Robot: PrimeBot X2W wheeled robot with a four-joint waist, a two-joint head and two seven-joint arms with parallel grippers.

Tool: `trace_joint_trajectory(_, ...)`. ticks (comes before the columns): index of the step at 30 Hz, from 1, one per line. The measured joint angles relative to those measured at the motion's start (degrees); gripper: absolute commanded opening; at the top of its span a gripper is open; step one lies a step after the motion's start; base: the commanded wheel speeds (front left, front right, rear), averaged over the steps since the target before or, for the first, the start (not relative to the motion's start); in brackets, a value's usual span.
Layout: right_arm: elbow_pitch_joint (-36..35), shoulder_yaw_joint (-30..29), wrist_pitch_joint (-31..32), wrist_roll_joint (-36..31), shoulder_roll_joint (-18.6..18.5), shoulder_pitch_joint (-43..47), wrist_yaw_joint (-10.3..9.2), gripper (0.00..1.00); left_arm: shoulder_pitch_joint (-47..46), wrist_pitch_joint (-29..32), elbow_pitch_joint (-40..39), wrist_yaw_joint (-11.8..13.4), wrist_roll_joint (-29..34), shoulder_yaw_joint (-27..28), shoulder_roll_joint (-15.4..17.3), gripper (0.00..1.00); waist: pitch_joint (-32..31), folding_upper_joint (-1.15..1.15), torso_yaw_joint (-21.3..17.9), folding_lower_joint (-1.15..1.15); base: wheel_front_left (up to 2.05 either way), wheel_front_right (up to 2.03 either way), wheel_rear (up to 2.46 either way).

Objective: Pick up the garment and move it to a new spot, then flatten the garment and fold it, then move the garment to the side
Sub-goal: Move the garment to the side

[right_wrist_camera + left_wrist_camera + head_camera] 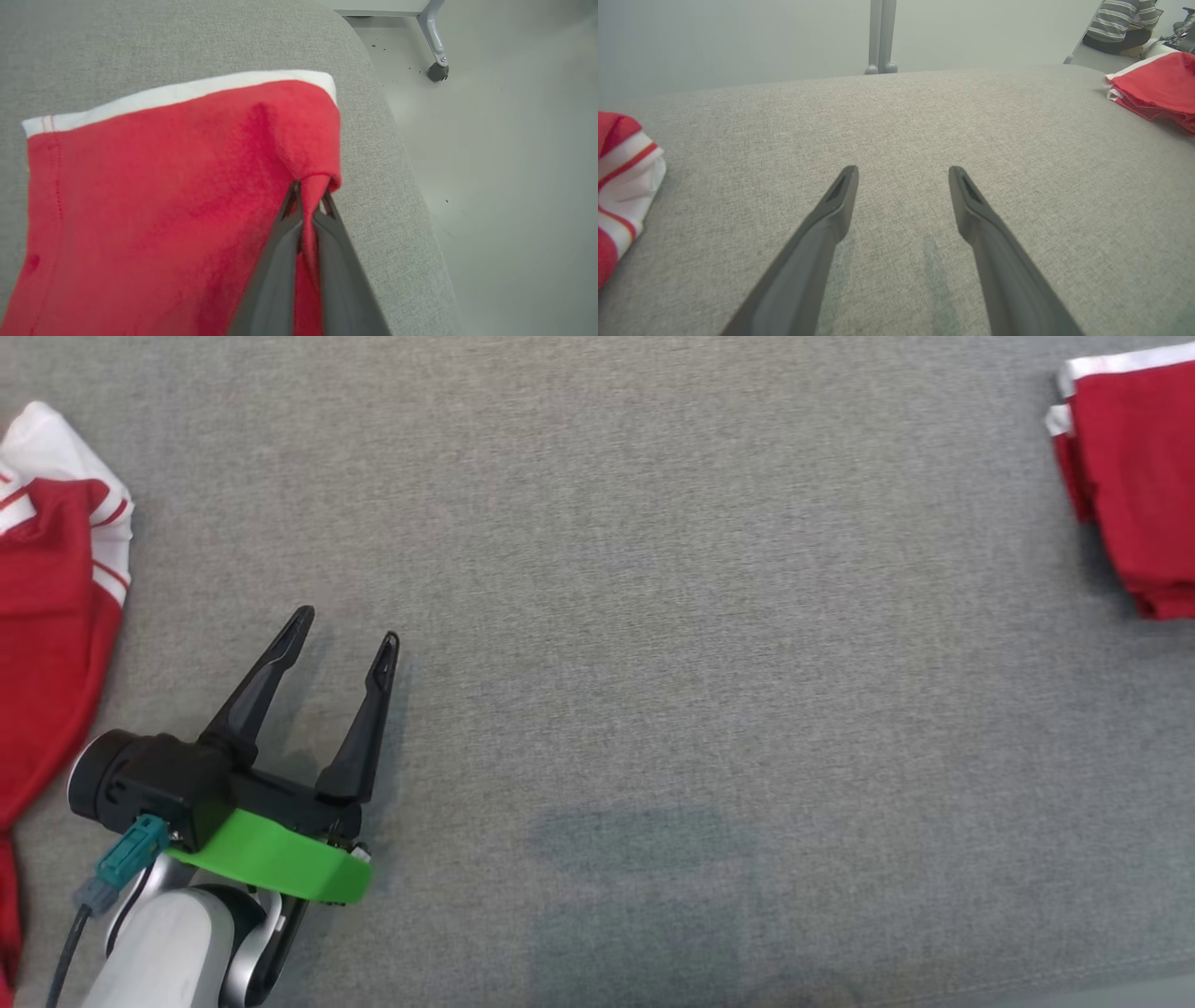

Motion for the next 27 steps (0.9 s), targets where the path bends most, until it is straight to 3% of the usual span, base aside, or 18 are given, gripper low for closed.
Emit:
trace_joint_trajectory(2,0.55,0.71,-1.4,-1.18,-2.03,-0.01,-0.01,0.01,0.14,-0.04,0.01,0.01,-0.1,0.0,0.08,1.0,0.4,0.0,0.92,0.0,0.0,0.0,0.0)
trace_joint_trajectory(4,1.14,0.57,-4.33,-2.23,-2.85,-0.25,0.01,0.87,0.15,-0.46,0.04,0.2,-0.19,-0.01,0.07,1.0,0.63,0.0,1.71,0.0,0.0,0.0,0.0)
trace_joint_trajectory(5,1.6,0.54,-5.7,-2.66,-2.93,-0.26,0.01,1.0,0.15,-0.54,0.08,0.26,-0.3,-0.02,0.05,1.0,0.7,0.0,2.03,0.0,0.0,0.0,0.0)
trace_joint_trajectory(16,7.01,-2.29,-20.49,-9.71,-0.52,1.34,0.01,1.0,1.9,-2.54,3.58,0.74,-1.78,-0.67,-1.41,1.0,-2.91,0.0,1.99,0.0,0.0,0.0,0.0)
trace_joint_trajectory(20,3.93,-1.9,-26.59,-11.29,1.51,2.91,0.0,1.0,3.97,-3.67,5.89,1.26,-2.38,-0.25,-1.56,1.0,-6.06,0.0,1.57,0.0,0.0,0.0,0.0)
trace_joint_trajectory(27,-7.86,-1.11,-32.85,-11.54,6.41,11.06,0.01,1.0,7.96,-5.31,8.45,2.44,-3.59,0.77,-2.33,1.0,-12.71,0.0,1.32,0.0,0.0,0.0,0.0)
